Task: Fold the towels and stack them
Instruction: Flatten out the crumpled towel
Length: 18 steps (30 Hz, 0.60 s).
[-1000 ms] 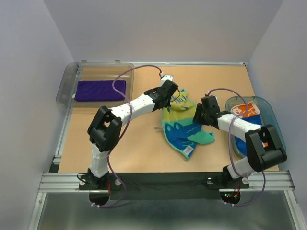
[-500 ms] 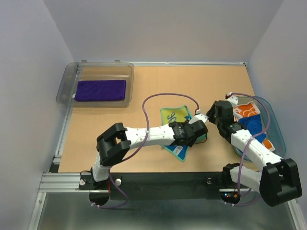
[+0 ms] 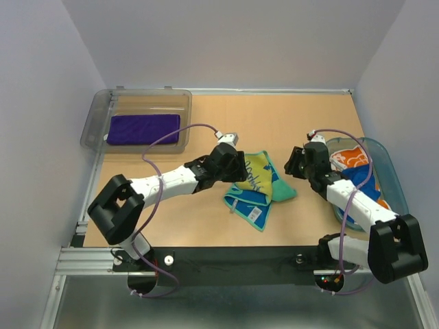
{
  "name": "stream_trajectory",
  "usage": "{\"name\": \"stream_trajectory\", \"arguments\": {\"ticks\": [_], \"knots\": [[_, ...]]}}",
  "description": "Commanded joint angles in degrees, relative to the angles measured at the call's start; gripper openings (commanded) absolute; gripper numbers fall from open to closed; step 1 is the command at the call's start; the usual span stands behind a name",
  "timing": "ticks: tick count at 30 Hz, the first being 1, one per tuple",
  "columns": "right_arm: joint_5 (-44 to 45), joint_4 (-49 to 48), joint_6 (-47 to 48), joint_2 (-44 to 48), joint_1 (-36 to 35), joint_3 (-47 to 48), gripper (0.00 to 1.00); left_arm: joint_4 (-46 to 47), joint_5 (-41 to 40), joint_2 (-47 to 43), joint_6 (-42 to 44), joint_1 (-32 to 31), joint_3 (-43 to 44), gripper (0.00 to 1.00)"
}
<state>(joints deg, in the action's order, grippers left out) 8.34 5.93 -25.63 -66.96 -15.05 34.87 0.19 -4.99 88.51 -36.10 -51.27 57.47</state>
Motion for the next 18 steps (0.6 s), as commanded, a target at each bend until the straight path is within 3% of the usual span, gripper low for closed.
{"name": "stream_trajectory", "arguments": {"ticks": [1, 12, 18], "knots": [[-8.0, -2.4, 4.5, -1.1, 0.2, 3.6, 0.49, 9.3, 8.5, 3.8, -3.8, 3.1, -2.5, 0.63], [-12.9, -2.3, 6.4, -1.4, 0.1, 3.4, 0.51, 10.5, 7.9, 12.8, -3.1, 10.7, 1.4, 0.63], [-16.7, -2.4, 9.3, -3.5, -0.3, 6.1, 0.53, 8.2, 6.4, 18.3, 0.0, 11.9, 6.2, 0.63]]}}
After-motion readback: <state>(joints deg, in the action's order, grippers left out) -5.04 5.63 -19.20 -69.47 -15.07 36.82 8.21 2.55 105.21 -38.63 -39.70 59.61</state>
